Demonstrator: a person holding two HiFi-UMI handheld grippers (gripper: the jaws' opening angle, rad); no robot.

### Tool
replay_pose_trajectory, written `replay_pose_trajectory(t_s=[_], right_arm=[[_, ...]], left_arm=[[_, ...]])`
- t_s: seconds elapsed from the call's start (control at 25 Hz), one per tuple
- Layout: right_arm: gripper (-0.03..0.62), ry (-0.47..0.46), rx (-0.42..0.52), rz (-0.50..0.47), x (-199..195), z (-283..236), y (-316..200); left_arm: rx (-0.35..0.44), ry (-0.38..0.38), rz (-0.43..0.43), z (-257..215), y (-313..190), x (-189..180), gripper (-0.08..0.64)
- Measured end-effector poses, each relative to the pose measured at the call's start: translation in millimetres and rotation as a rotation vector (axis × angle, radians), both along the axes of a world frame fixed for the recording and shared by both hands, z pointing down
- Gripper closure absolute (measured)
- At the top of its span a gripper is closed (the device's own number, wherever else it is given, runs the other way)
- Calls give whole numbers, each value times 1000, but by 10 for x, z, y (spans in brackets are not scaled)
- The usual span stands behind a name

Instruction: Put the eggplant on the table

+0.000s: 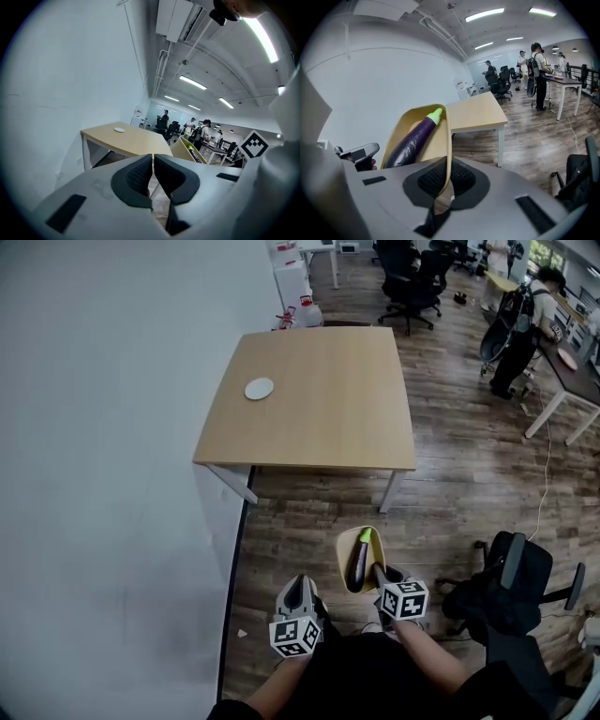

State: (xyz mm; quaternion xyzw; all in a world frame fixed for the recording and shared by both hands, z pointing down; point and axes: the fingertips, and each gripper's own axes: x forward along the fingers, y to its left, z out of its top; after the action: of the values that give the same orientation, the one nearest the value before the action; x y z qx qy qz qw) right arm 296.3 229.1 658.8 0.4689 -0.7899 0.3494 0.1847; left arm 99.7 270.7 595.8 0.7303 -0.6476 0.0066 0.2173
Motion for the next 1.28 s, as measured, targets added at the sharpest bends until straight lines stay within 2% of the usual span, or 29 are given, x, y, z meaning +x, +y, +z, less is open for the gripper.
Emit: replay_pose_trajectory(t_s=[0.24, 0.52, 0.8, 1.0, 1.28], right_arm=[[531, 25, 29, -13, -662, -145, -768], [531, 20, 39, -6, -1445, -249, -1468], [531, 53, 25, 12, -1948, -279, -1862], [531, 64, 31, -1, -2264, -268, -2070], [531, 87, 13, -37, -2610, -96, -2499]], left_arm=[[20, 26, 43, -81, -531, -565, 537], [-14, 50, 74, 49, -1022, -1333, 537], [-22, 140, 74, -50, -1497, -1933, 537], [-10, 141, 50, -55, -1747, -2283, 537], [-19, 142, 13, 37, -2036, -2580, 537]])
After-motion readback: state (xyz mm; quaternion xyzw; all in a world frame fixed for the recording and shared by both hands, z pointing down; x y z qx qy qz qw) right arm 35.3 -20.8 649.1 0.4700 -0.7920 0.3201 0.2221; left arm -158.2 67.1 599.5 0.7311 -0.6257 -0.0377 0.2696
